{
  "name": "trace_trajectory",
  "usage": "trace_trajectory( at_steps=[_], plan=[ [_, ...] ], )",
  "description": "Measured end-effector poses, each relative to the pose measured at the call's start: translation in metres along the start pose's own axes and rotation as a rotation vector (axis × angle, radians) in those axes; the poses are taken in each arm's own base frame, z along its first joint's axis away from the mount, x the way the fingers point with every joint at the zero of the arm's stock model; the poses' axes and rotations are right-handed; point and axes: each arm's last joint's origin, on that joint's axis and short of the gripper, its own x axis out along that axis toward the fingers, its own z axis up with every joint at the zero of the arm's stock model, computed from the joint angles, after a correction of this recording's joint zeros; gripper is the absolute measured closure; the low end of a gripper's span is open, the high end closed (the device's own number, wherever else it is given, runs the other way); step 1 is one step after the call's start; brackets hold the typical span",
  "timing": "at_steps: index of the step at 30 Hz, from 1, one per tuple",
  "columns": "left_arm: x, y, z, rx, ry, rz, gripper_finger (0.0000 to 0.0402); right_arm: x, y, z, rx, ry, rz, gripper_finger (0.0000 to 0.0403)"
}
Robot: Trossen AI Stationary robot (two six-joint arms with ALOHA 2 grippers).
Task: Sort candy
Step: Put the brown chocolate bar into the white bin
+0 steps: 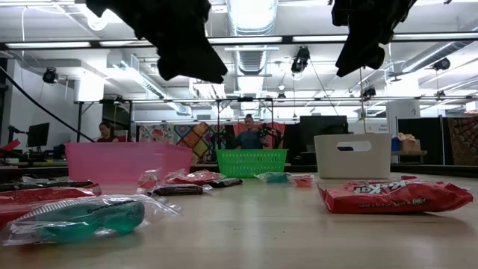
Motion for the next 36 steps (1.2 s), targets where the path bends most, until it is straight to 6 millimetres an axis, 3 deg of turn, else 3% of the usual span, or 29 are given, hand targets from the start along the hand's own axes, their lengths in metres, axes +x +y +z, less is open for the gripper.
trace_trajectory(
  at_steps=[9,18,24,31,36],
  plan=[
    [-0.015,-0.028,-0.02,-0.05,0.133,-0.104,0.028,0.0,0.0,0.0,0.0,-0.001,0.0,0.0264],
    [-0.009,-0.043,-0.045,-0.083,0.296,-0.116,0.028,0.0,0.0,0.0,0.01,0.0,0.001,0.0264],
    [-0.014,-0.039,-0.064,-0.173,0.533,-0.083,0.0261,0.0,0.0,0.0,0.01,0.001,0.001,0.0264],
    [-0.024,-0.027,-0.085,-0.368,0.789,0.128,0.0245,0.0,0.0,0.0,0.009,0.0,0.001,0.0264],
    [-0.023,-0.023,-0.093,-0.371,0.844,0.222,0.0236,0.0,0.0,0.0,0.006,0.0,0.001,0.0264]
  ],
)
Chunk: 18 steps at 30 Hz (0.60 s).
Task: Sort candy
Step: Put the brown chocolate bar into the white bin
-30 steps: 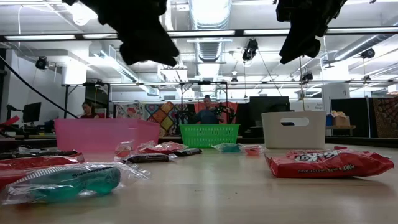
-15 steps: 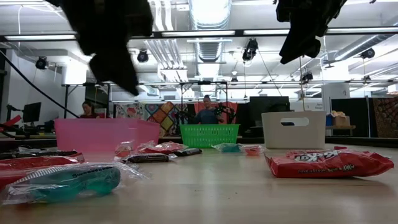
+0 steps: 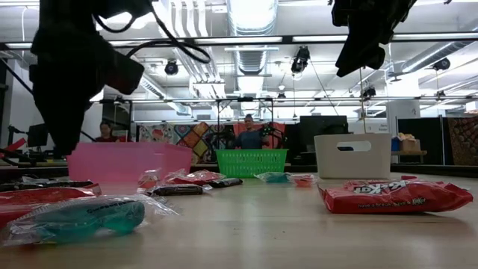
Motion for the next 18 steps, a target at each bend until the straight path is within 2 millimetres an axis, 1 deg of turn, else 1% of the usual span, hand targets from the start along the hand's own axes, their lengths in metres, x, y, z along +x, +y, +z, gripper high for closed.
trace_trajectory(
  at_steps=[3,14,18],
  plan=[
    [0.005,-0.001,0.001,-0.007,-0.01,0.029,0.0232,0.0,0.0,0.0,-0.002,0.0,0.0,0.0264],
    [0.035,-0.002,0.003,-0.02,0.053,0.151,0.0233,0.001,0.0,-0.001,-0.003,0.005,-0.002,0.0264],
    [0.043,-0.002,0.003,-0.013,0.065,0.188,0.0233,0.003,-0.001,-0.003,-0.003,0.011,-0.004,0.0264]
  ],
)
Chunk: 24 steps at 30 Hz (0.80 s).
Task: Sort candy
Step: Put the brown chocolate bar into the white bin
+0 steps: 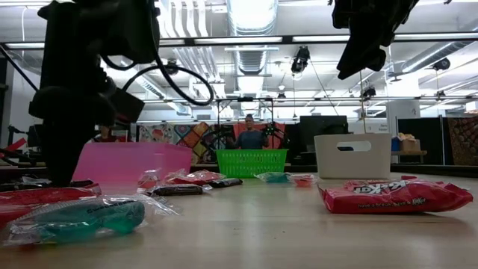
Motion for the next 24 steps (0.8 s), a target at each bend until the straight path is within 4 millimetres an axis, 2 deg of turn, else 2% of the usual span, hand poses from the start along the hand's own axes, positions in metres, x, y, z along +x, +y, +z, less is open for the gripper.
trace_trajectory(
  at_steps=[10,14,19,24],
  plan=[
    [0.0037,-0.0005,0.0005,0.03,-0.001,0.02,0.0235,0.0007,-0.0001,-0.0005,-0.001,0.001,0.0,0.0264],
    [0.0038,-0.0003,0.0004,0.042,-0.001,0.023,0.0251,0.0007,-0.0001,-0.0005,-0.009,0.001,0.0,0.0264],
    [0.0044,0.0008,0.0,0.053,0.0,0.035,0.0299,0.0007,-0.0002,-0.0005,-0.009,0.001,-0.001,0.0264],
    [0.0039,0.0013,-0.0002,0.054,0.002,0.037,0.0375,0.0008,-0.0002,-0.0006,-0.019,0.002,-0.001,0.0264]
  ],
)
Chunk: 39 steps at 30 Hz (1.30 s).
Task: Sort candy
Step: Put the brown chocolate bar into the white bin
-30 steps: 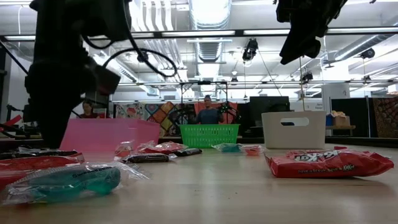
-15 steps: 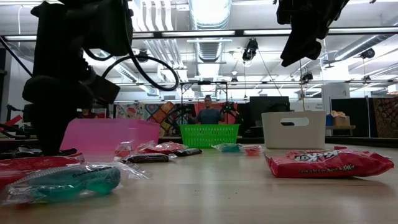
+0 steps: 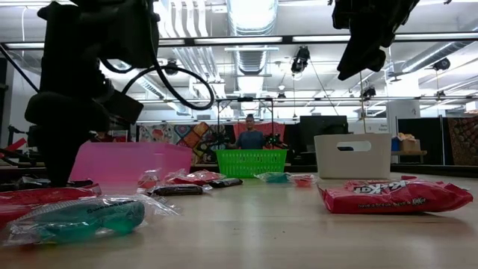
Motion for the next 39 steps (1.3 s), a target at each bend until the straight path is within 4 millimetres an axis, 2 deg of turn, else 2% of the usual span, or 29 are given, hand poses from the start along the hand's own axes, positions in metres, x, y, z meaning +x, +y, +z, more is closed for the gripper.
trace_trajectory(
  at_steps=[2,7,17,24,32,39],
  plan=[
    [-0.001,0.0,0.0,0.0,-0.001,-0.003,0.0393,0.0,0.0,0.0,-0.002,0.0,0.0,0.0264],
    [-0.009,-0.005,0.001,0.059,-0.013,-0.041,0.0399,0.0,0.0,0.0,-0.007,0.0,0.0,0.0264],
    [-0.058,-0.035,0.015,0.311,-0.181,-0.232,0.0401,0.007,-0.002,-0.006,-0.024,0.01,-0.001,0.0264],
    [-0.076,-0.042,0.02,0.404,-0.236,-0.266,0.0401,0.017,-0.002,-0.018,-0.034,0.041,0.001,0.0264],
    [-0.081,-0.045,0.022,0.453,-0.26,-0.276,0.0401,0.019,0.006,-0.021,-0.059,0.036,0.032,0.0264],
    [-0.061,-0.037,0.013,0.433,-0.214,-0.207,0.0392,0.019,0.014,-0.021,-0.083,0.011,0.064,0.0264]
  ],
)
